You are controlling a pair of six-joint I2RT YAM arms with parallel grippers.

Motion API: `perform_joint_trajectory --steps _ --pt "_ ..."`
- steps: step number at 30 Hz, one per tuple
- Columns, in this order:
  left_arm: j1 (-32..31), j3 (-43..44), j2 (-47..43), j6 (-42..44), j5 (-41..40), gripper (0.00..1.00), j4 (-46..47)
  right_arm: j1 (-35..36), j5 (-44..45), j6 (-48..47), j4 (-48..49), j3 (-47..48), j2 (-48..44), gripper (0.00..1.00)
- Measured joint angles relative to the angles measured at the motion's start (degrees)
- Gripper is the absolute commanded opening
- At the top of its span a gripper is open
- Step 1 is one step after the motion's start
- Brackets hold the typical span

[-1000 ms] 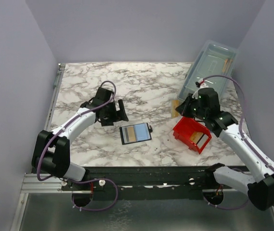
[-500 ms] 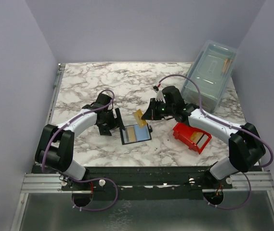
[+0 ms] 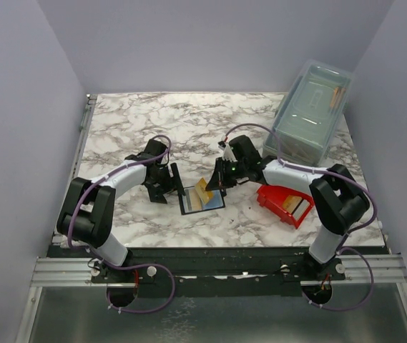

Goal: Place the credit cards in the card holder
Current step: Insert the credit card into the card holder.

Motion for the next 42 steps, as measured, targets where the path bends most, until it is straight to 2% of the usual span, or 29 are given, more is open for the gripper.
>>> perform_joint_trajectory --steps 7,20,23,34,42 --pt "0.07 0.74 1.11 -0.11 -0.04 0.7 -0.7 0.0 -0.22 1.46 0.74 -0.98 0.37 0.0" --pt "0.11 1.66 2.51 -1.29 -0.04 0.69 -1.25 -0.07 -0.31 2.14 1.77 -3.76 0.9 0.0" --pt "0.04 2.05 2.97 -1.53 -0.04 0.64 -1.46 -0.07 -0.72 2.14 2.86 -4.09 1.6 0.0" --pt "-0.2 3.45 5.29 -2.71 0.44 0.52 -1.81 -0.22 -1.09 2.14 10.01 -6.62 3.28 0.0" --pt "-0.81 3.78 6.4 -2.99 1.18 0.5 -1.55 -0.26 -1.14 2.29 17.0 -9.33 4.07 0.0"
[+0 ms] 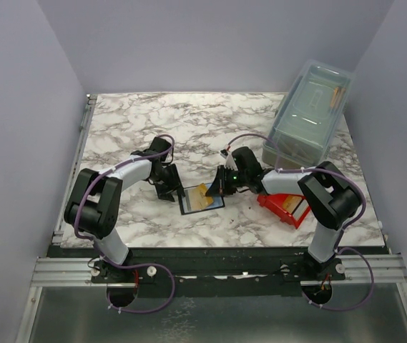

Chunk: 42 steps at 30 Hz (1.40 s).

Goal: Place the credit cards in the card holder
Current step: Insert the credit card into the card holder.

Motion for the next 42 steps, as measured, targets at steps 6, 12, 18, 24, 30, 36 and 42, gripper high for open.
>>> perform_joint_trajectory --steps 6,12,18,24,30,36,42 --pt "-0.98 -0.2 0.0 -0.63 0.07 0.5 0.85 0.0 0.11 1.88 5.55 -2.29 0.04 0.0" --pt "-1.14 -0.76 -0.39 -1.09 0.24 0.45 1.7 0.13 1.42 5.27 11.91 -5.97 0.04 0.0" --pt "-1.14 -1.33 -0.52 -1.38 0.92 0.43 2.56 0.42 2.91 8.55 16.04 -7.78 0.15 0.0" --pt "-1.18 -1.81 -1.14 -1.7 1.55 0.43 3.45 1.03 3.32 10.88 18.88 -7.76 2.4 0.0" --pt "-1.16 -2.51 -1.81 -1.97 1.55 0.42 4.24 2.38 4.35 12.48 20.63 -7.76 3.21 0.02" --pt "-1.27 -4.81 -4.13 -3.32 0.92 0.47 6.56 2.75 5.88 12.24 18.49 -7.08 3.19 0.14" --pt "-1.68 -6.73 -6.03 -5.09 -0.98 0.33 8.52 3.85 8.66 8.11 6.82 -1.16 2.36 0.28"
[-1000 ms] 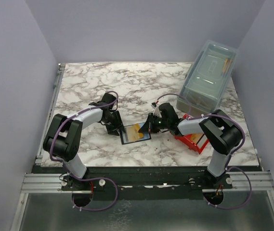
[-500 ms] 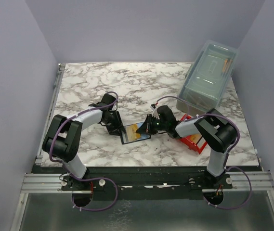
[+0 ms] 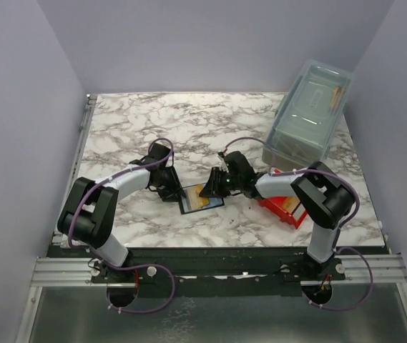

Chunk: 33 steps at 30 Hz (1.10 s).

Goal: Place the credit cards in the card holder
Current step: Insert the credit card into the card holder.

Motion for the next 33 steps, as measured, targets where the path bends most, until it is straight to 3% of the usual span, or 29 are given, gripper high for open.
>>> perform_joint_trajectory --steps 8,17,23,33 --pt "0.33 -0.79 0.04 -0.72 -0.68 0.26 -0.17 4.22 6.84 -4.9 -13.16 7.78 0.02 0.31" --pt "0.44 -1.42 -0.48 -0.7 -0.68 0.26 0.42 7.91 13.46 -6.67 -21.55 13.66 0.85 0.52" --pt "0.44 -1.6 -0.57 -0.7 -0.66 0.26 0.66 8.28 16.13 -7.96 -26.53 13.75 -1.4 0.51" --pt "0.59 -2.29 -0.87 -0.79 -0.26 0.2 1.51 8.26 11.78 -8.52 -22.71 13.73 0.35 0.42"
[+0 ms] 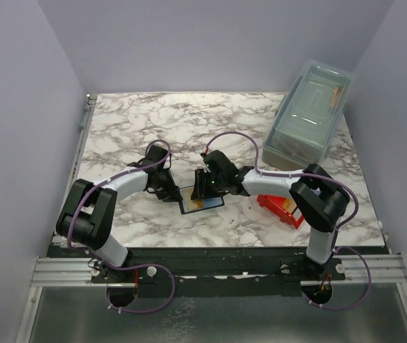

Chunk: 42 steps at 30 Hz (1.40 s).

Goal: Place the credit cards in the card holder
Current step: Insert the credit card into the card holder, then pick up the credit card from the storage box.

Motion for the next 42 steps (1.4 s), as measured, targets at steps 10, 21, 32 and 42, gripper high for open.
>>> perform_joint_trajectory --steps 10,21,32,42 --pt "0.11 -0.61 -0.39 -0.26 0.46 0.2 0.74 0.15 -3.43 1.57 5.51 -2.84 -0.26 0.38" --pt "-0.26 -0.11 -1.31 0.57 -0.48 0.5 0.24 0.66 -0.81 0.92 0.33 -1.73 -2.6 0.45" --pt "-0.2 2.62 -8.57 5.25 -6.54 0.88 -7.13 0.7 9.84 -1.49 -13.64 1.68 -12.31 0.59" --pt "-0.2 5.55 -8.83 9.2 -4.17 0.89 -7.19 0.22 12.37 -0.46 -15.87 0.0 -15.02 0.59"
